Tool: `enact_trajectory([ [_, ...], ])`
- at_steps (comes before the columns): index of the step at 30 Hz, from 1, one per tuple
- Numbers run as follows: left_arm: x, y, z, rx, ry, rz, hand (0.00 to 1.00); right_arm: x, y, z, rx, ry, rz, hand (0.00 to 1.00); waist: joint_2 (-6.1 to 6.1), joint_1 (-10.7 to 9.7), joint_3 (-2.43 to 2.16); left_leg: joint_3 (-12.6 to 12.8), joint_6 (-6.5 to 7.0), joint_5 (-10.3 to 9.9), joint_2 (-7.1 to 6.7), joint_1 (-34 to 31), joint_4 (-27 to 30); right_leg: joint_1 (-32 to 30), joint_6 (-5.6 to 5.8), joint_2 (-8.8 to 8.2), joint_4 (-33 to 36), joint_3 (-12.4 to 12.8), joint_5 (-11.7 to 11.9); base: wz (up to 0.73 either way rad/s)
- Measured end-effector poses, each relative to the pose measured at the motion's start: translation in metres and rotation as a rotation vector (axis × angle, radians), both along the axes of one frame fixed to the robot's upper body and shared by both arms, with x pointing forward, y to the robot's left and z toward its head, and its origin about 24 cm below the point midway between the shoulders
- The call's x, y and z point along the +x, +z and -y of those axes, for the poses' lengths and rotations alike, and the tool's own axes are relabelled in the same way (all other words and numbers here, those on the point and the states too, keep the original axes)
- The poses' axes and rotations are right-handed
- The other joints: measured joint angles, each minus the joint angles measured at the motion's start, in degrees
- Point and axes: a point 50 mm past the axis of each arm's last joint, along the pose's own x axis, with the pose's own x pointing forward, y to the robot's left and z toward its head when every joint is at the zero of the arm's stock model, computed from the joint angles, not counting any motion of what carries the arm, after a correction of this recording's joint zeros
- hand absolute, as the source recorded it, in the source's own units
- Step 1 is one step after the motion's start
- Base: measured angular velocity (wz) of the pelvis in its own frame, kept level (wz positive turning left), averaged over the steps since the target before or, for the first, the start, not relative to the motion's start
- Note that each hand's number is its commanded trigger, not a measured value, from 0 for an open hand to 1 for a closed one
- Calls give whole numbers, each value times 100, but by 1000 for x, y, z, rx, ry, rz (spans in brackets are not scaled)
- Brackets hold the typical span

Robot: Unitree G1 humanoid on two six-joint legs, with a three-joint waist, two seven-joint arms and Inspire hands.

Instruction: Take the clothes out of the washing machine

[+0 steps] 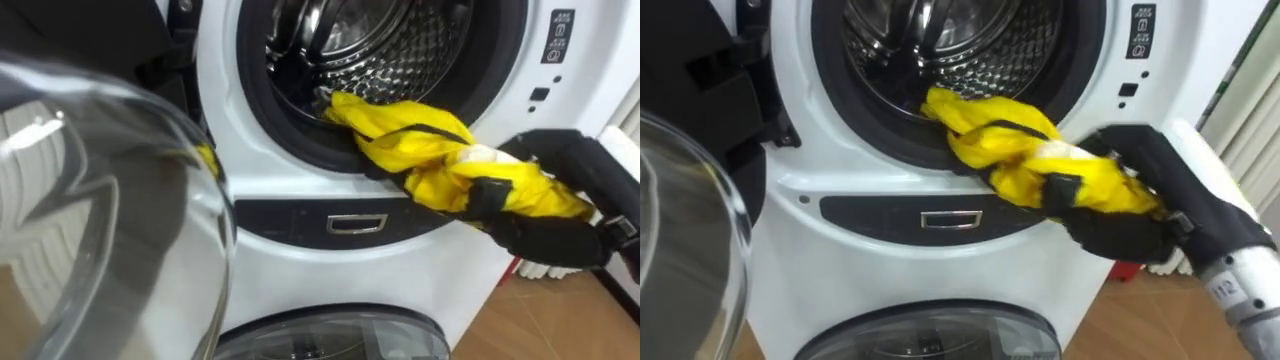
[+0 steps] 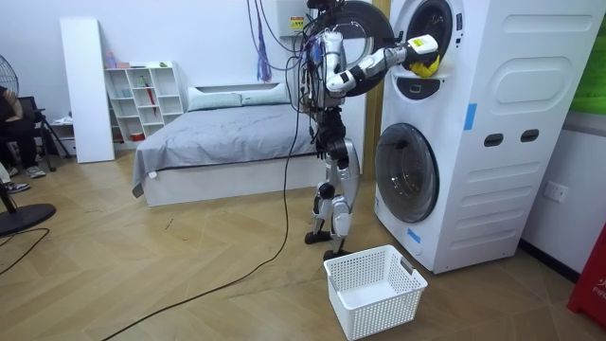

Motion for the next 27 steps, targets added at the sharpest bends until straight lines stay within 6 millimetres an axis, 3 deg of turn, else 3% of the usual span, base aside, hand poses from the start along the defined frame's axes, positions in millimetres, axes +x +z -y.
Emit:
enact_trajectory([
  [6,-4,5,-13,33,18,-9,0,-27,-47,26,-1,-156,-218,100,-37,-214,4,20,15,-2,-26,17,-3,-36,28,-8,93,93,-20,-2],
  [10,-5,6,-15,38,35,-6,0,-36,-59,43,-12,-250,-277,100,-59,-338,12,203,4,-8,-32,17,-2,-134,42,10,168,242,-18,-22],
  [14,0,7,-18,49,35,15,0,-61,-75,72,-33,-426,-337,100,-85,-446,-18,349,-1,-7,-2,34,6,-136,57,59,83,362,41,-20],
  [21,18,7,-15,48,-13,59,0,-79,-98,84,-20,-522,-463,100,-100,-817,-12,627,1,5,34,23,37,-217,45,82,100,496,141,-17],
  [27,23,7,-12,45,-36,72,0,-79,-100,86,-3,-542,-477,100,-93,-844,-8,1008,-47,33,107,-15,86,-334,23,148,93,731,270,-18],
])
